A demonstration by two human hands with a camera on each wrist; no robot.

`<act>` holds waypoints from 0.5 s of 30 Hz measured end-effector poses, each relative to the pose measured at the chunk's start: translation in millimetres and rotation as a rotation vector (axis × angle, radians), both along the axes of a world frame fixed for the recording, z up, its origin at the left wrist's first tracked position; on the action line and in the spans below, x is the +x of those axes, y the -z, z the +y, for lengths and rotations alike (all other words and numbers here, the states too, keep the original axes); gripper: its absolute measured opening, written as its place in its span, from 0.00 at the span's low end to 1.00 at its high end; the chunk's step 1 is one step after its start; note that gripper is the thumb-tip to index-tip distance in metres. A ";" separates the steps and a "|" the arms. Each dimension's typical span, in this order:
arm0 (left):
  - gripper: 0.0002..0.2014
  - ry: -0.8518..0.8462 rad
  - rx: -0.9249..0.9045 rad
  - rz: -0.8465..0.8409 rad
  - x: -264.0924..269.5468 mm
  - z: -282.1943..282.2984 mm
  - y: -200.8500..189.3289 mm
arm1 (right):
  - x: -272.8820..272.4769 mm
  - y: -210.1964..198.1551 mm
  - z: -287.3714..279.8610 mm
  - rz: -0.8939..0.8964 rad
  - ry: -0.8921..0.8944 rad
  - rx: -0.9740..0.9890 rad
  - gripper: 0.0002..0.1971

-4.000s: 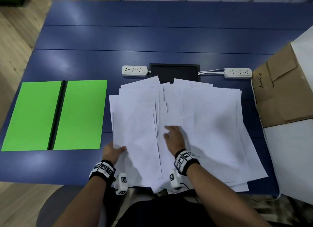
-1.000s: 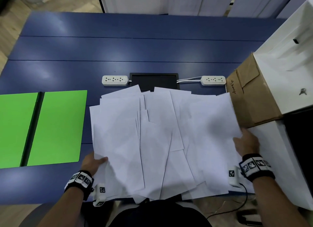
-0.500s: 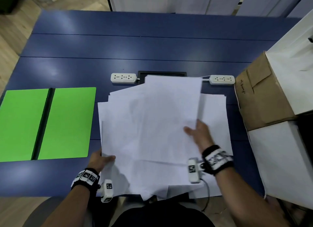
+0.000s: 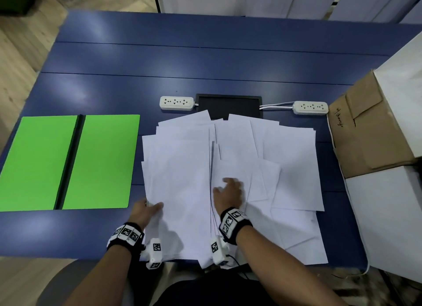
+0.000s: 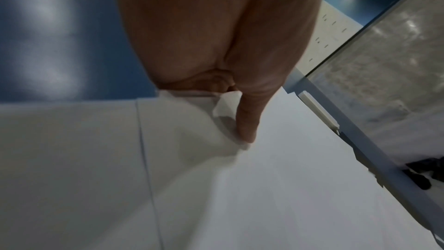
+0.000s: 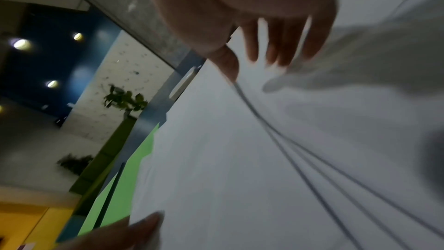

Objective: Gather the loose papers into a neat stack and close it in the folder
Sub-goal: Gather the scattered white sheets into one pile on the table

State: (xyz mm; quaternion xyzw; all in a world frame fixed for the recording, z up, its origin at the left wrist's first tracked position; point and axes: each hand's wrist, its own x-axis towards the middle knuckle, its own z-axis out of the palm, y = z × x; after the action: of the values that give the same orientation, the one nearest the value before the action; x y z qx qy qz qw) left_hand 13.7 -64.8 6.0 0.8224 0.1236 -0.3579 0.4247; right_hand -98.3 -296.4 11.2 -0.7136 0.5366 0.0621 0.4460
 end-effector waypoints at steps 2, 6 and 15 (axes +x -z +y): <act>0.09 0.039 0.028 -0.013 3.6 3.7 7.3 | -20.9 4.3 -14.4 0.132 0.180 -0.073 0.25; 0.14 0.114 0.105 -0.033 11.0 17.5 34.9 | -54.2 28.3 -25.7 0.087 0.365 0.156 0.25; 0.17 0.140 0.089 -0.075 8.7 14.6 31.8 | -25.8 12.2 -75.0 0.078 0.096 -0.260 0.08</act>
State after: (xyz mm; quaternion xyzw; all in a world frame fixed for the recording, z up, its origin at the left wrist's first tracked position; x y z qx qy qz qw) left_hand 22.4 -50.2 -25.8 0.8598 0.0656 -0.3498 0.3661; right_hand -124.1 -371.4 -1.0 -0.7360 0.5905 -0.0017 0.3311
